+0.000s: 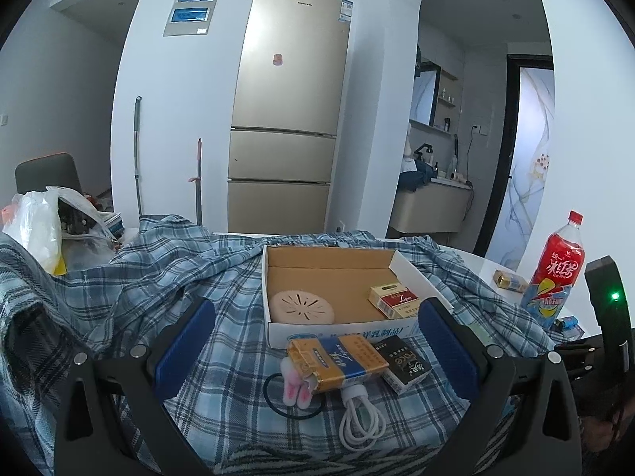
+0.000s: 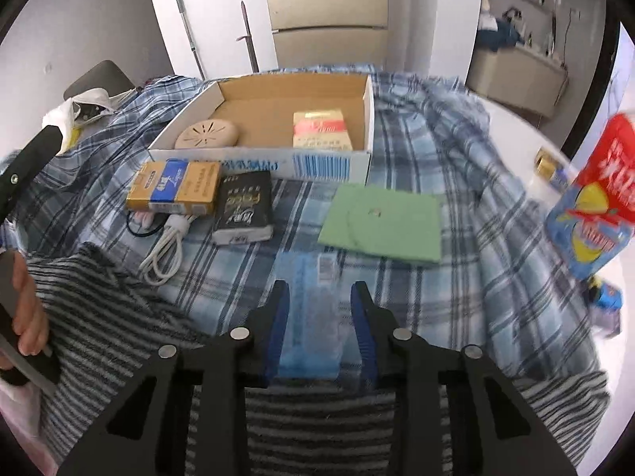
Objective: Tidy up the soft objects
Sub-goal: 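Grasp the light blue packet with the right tool and lift it, then lower the left tool and grasp the yellow-blue Liqun pack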
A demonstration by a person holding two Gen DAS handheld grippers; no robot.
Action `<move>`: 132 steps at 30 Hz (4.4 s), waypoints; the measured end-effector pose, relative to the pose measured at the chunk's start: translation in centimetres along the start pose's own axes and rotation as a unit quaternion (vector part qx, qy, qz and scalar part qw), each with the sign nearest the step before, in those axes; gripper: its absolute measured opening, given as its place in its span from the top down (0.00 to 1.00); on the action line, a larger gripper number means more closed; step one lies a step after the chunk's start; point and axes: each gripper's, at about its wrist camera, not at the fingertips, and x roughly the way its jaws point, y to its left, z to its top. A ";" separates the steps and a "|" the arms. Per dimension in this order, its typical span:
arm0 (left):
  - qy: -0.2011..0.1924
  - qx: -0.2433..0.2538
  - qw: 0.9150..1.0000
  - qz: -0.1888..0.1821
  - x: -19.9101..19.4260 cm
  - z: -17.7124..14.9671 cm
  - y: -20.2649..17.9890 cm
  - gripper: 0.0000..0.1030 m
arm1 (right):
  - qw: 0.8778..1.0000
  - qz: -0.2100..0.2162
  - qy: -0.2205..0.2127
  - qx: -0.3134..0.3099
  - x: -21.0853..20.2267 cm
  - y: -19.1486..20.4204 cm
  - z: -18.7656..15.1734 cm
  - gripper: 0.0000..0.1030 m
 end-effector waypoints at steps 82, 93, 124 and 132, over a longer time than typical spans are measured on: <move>0.274 0.048 0.960 -0.032 12.2 -0.4 -0.1 0.13 | 0.999 0.042 -0.012 0.002 3.6 -3.9 3.7 0.66; 0.292 0.066 0.953 -0.049 13.7 -0.7 -0.8 0.13 | 0.999 0.047 0.002 -0.002 4.2 -3.9 3.6 0.66; 0.278 0.141 0.945 -0.103 5.0 -1.3 -5.5 0.13 | 0.999 0.049 0.007 0.006 4.2 -4.3 3.5 0.66; 0.292 0.121 0.946 -0.070 10.5 -0.8 -4.1 0.13 | 0.998 0.053 -0.022 -0.006 3.1 -3.9 3.4 0.66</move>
